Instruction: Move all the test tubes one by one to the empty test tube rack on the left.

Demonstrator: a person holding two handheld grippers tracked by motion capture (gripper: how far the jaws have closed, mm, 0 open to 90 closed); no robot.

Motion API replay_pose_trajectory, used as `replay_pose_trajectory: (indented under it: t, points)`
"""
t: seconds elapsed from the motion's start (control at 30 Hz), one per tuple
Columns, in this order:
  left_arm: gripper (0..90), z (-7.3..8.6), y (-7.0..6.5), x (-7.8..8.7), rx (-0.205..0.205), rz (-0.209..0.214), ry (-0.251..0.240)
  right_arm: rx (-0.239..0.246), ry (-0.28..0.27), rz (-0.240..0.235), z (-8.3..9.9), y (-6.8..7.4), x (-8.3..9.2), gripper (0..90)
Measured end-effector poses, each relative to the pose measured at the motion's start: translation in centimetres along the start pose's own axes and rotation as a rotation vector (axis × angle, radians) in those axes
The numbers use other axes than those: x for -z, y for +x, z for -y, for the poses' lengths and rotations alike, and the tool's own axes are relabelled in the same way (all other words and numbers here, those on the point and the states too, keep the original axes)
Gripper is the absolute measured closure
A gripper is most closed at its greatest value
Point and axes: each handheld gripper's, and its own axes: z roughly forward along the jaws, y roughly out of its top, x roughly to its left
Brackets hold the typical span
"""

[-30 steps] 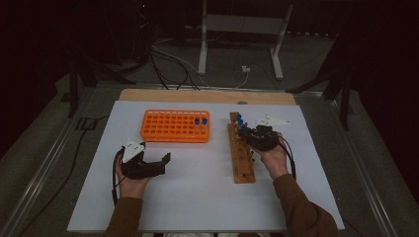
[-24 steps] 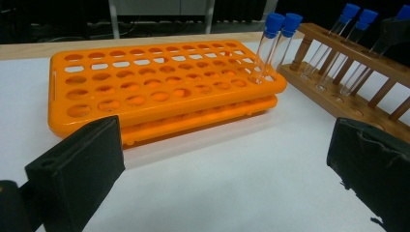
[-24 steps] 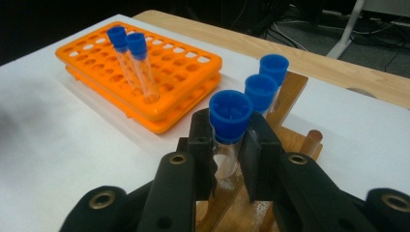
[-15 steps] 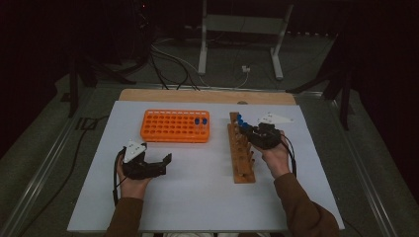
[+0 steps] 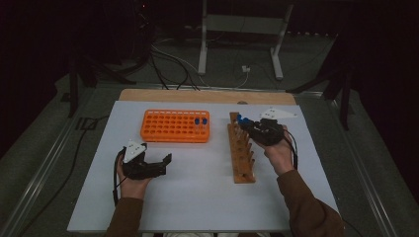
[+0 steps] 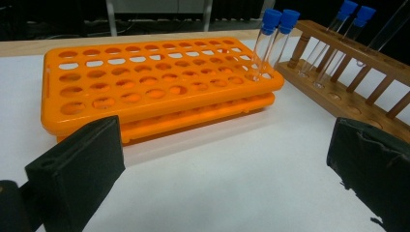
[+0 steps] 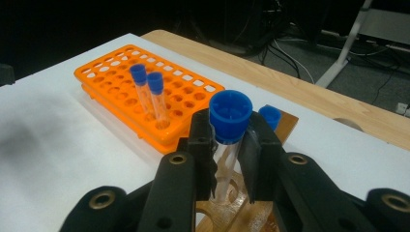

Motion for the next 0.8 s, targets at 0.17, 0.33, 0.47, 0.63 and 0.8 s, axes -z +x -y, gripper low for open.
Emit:
replay_pose_trajectory:
  t: [0.17,0.33,0.47,0.63,0.8]
  points:
    - [0.9,-0.2,-0.2,0.1,0.001,0.006,-0.005,0.003,-0.005,0.000,-0.4,0.0,0.4,76.7]
    - [0.9,-0.4,-0.4,0.2,-0.008,0.007,-0.011,-0.004,-0.029,-0.004,-0.8,0.0,1.0,76.6]
    - [0.9,-0.7,-0.6,0.1,-0.014,0.008,-0.013,-0.001,-0.035,-0.008,-1.0,0.1,1.2,76.6]
    - [1.4,-1.4,-1.3,0.1,-0.028,0.017,-0.033,0.010,-0.043,-0.020,-1.5,0.4,1.4,76.6]
    - [1.6,-2.4,-2.3,-0.3,-0.051,0.039,-0.051,0.018,-0.035,-0.048,-1.6,1.0,1.2,76.5]
